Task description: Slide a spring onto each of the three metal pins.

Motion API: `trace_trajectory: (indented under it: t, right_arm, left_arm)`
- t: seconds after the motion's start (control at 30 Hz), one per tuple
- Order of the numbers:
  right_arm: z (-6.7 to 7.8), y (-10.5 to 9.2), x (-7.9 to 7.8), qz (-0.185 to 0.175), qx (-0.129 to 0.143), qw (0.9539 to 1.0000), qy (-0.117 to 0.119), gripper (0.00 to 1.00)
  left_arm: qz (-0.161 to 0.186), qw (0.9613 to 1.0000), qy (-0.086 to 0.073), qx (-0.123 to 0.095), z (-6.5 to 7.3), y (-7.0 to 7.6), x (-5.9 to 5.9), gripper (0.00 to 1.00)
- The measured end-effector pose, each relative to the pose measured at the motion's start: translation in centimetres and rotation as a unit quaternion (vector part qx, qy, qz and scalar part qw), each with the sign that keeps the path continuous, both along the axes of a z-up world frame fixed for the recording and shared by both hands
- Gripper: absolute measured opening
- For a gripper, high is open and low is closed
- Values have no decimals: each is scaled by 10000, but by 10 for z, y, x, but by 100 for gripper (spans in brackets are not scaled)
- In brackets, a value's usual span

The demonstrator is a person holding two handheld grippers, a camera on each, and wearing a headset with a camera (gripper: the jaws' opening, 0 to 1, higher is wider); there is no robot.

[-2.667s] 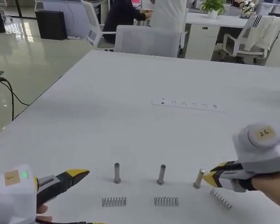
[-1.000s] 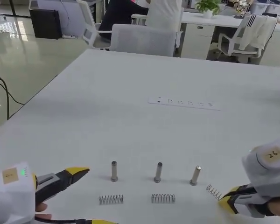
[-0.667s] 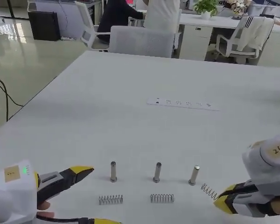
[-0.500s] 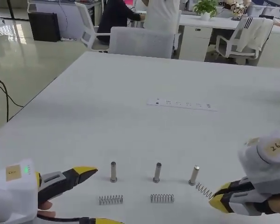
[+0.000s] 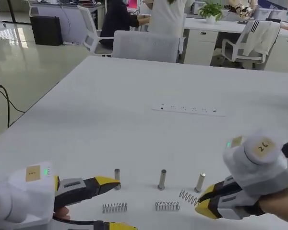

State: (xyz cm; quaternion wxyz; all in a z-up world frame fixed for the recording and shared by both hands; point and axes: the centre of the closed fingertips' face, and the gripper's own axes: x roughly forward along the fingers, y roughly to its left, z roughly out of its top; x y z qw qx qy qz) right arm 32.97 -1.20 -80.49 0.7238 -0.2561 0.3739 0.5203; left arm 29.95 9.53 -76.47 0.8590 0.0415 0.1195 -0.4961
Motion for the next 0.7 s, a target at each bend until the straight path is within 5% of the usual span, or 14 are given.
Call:
trace_trajectory:
  t: [0.4, 0.7]
  right_arm:
    - [8, 24, -15, 730, -21, 9973, 50, 7]
    - [11, 36, -28, 1209, -14, 9926, 75, 7]
  left_arm:
    - [-581, 9982, 34, 169, -6, -27, 1, 41]
    - [-842, 9962, -27, 229, -6, -33, -1, 28]
